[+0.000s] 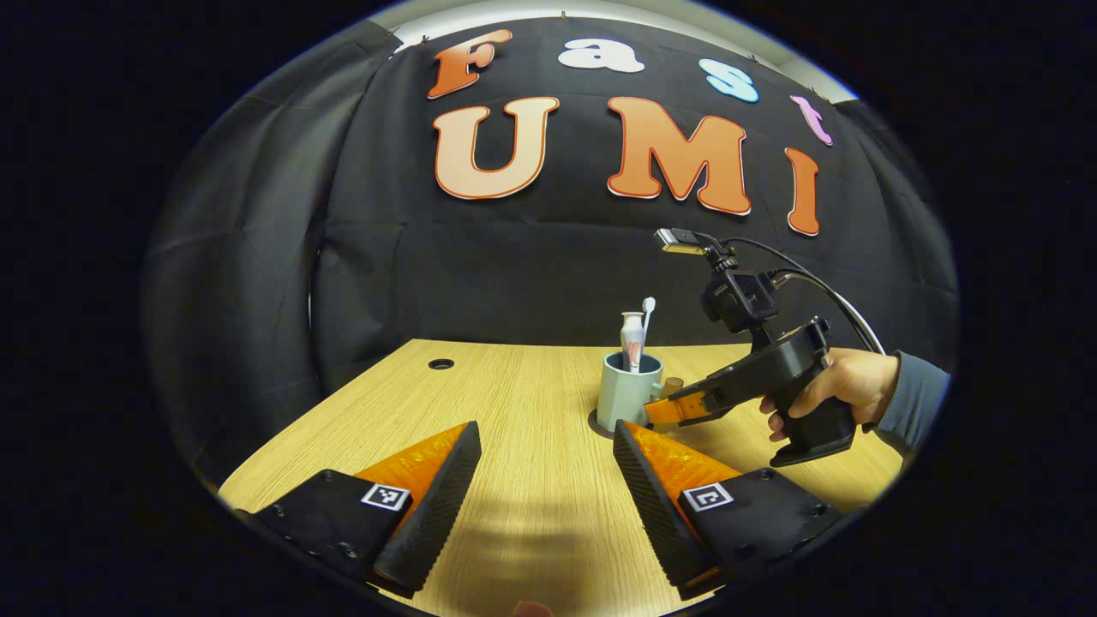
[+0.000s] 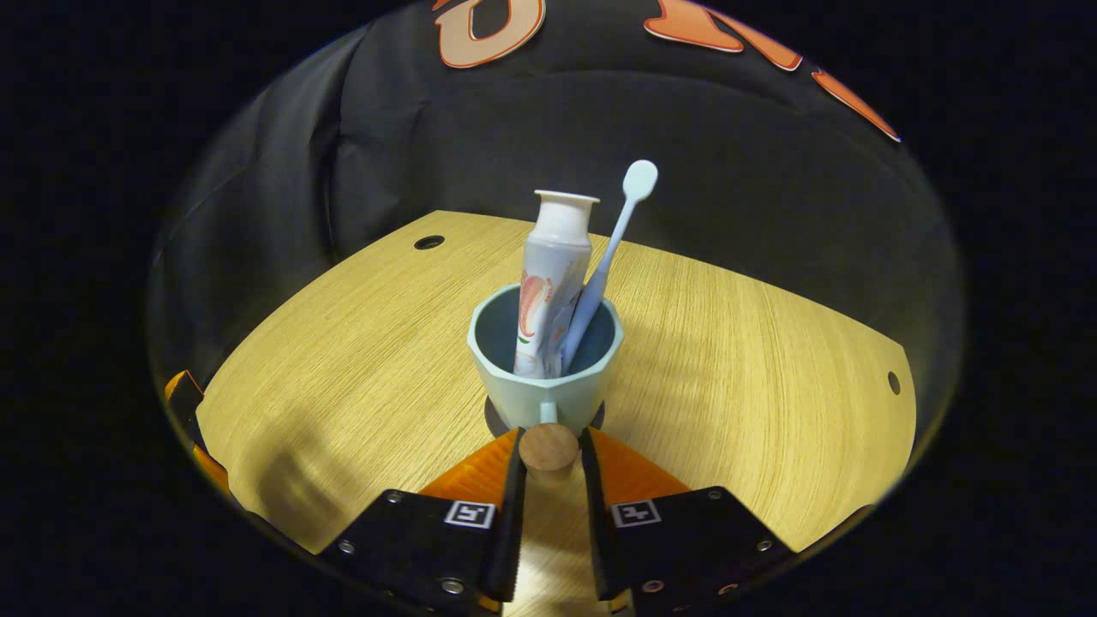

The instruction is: Put the toothbrush and toothpaste on the desktop into the cup, then pick up the cup and place it on the coaster on the desktop.

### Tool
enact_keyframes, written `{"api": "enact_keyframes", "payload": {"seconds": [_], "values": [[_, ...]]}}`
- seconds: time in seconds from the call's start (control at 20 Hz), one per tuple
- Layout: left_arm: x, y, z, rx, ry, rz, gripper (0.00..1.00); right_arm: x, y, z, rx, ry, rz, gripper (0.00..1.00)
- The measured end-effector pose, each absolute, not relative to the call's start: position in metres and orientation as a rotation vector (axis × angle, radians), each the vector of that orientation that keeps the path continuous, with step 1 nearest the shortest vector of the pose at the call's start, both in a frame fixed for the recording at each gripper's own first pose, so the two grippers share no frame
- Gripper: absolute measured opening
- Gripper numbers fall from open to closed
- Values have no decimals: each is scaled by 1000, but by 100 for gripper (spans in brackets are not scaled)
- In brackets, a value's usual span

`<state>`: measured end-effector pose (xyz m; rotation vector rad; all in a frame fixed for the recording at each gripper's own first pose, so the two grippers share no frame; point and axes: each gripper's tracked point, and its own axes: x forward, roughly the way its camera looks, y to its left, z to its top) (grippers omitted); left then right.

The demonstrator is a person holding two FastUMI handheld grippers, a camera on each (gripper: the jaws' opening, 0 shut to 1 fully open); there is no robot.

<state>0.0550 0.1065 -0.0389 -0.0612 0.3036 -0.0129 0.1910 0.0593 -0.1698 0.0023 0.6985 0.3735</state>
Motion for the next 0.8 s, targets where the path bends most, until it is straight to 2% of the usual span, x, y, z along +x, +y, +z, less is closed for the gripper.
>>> {"api": "enact_keyframes", "payload": {"seconds": [0.05, 0.15, 0.25, 0.3, 0.35, 0.55, 0.6, 0.65, 0.8], "values": [[53, 103, -35, -63, 297, -14, 99, 185, 56, -162, 13, 690, 379, 45], [52, 99, -31, -68, 289, -15, 100, 173, 41, -141, 21, 663, 382, 55], [51, 93, -26, -69, 280, -19, 99, 166, 29, -125, 23, 623, 380, 72], [51, 88, -23, -67, 274, -21, 99, 162, 27, -120, 29, 603, 380, 70], [51, 85, -19, -64, 268, -22, 99, 158, 21, -114, 36, 585, 376, 80], [48, 70, -9, -62, 244, -38, 99, 140, -9, -101, 58, 531, 341, 88], [47, 65, -7, -63, 240, -44, 99, 134, -17, -98, 54, 519, 340, 84], [47, 61, -3, -61, 232, -49, 99, 128, -28, -96, 45, 504, 338, 90], [45, 45, 7, -63, 210, -72, 99, 109, -64, -90, 39, 475, 298, 91]]}}
